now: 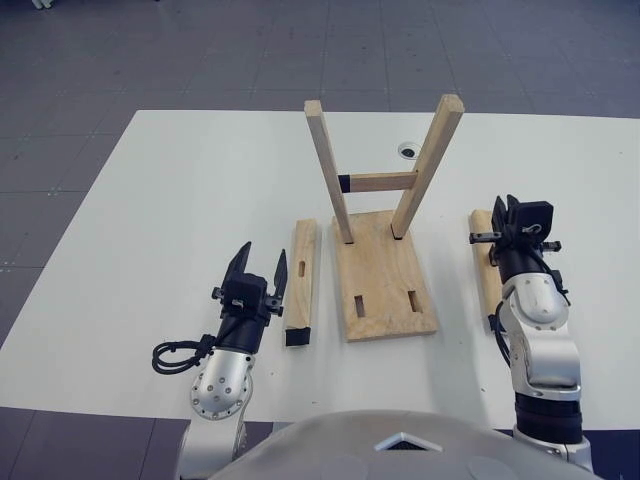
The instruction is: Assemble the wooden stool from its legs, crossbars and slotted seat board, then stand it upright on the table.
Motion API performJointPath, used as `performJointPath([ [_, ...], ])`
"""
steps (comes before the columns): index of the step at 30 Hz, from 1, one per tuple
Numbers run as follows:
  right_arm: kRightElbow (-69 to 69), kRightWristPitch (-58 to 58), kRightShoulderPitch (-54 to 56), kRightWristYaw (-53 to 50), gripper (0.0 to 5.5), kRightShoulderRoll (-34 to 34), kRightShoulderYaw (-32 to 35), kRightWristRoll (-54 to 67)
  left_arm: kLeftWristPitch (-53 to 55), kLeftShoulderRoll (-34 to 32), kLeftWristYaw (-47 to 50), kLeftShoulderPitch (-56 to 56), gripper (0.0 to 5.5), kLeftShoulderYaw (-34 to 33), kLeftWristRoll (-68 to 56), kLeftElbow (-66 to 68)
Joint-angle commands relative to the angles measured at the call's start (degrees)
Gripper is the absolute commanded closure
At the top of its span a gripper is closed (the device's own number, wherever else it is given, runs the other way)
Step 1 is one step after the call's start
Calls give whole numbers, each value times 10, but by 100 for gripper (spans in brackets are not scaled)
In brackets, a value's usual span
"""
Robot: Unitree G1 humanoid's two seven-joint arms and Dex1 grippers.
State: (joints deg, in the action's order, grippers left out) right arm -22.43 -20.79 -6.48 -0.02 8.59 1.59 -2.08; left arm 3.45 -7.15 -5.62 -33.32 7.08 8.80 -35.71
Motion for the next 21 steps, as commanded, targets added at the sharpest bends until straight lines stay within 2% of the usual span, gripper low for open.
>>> performJointPath([
  [1, 58, -40, -85, 4, 509, -33, 1, 25, 8, -3, -3, 3, 285, 0, -1, -6],
  [4, 60, -37, -78, 5, 509, -32, 20, 30, 9, -3, -3, 4, 285, -1, -2, -6],
  [11, 61, -40, -70, 18, 509, -21, 11, 19, 9, -5, -4, 5, 285, -1, -2, -7],
  [21, -73, -81, 9, 26, 509, 26, 15, -9, 6, -3, -2, 2, 285, 1, 0, -6],
])
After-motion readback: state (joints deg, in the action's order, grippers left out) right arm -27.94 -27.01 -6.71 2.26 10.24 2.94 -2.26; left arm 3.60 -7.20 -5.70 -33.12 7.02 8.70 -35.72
